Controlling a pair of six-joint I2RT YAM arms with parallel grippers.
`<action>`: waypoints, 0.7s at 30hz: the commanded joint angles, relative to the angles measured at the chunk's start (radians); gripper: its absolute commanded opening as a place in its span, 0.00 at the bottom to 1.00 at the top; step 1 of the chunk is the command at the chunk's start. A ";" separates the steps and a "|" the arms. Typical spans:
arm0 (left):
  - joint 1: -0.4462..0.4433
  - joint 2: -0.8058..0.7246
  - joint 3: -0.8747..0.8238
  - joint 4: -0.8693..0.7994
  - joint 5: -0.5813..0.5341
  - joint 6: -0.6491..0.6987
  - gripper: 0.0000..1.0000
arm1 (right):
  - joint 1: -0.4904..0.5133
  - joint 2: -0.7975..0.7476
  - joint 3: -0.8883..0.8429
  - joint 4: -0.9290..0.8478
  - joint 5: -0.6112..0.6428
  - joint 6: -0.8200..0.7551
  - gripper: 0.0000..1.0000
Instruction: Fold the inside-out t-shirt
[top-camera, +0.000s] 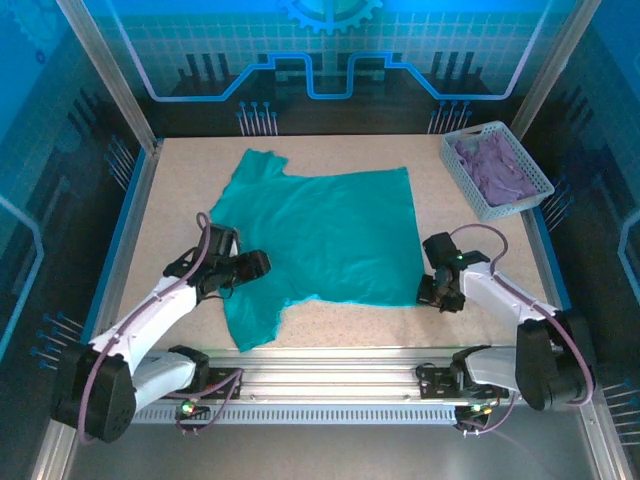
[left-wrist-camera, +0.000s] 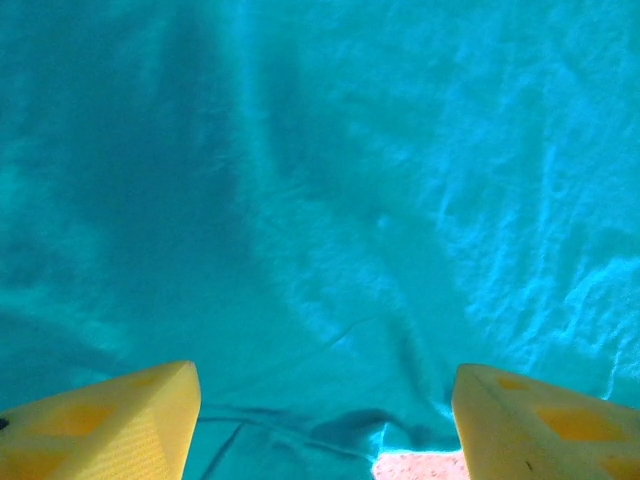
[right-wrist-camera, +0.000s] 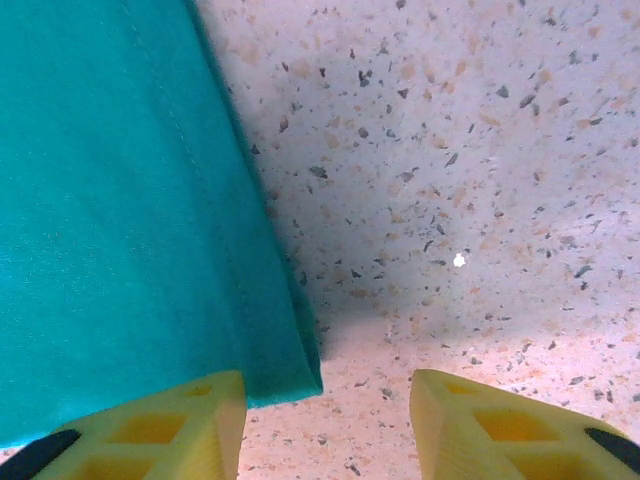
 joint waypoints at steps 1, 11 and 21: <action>-0.007 -0.023 0.015 -0.110 -0.045 0.016 0.68 | -0.009 0.032 -0.009 0.047 -0.033 0.028 0.43; -0.098 -0.083 0.001 -0.264 -0.154 -0.091 0.70 | -0.002 0.082 -0.018 0.131 -0.087 0.013 0.23; -0.259 -0.140 -0.039 -0.520 -0.155 -0.386 0.63 | 0.007 0.011 -0.015 0.143 -0.112 -0.019 0.08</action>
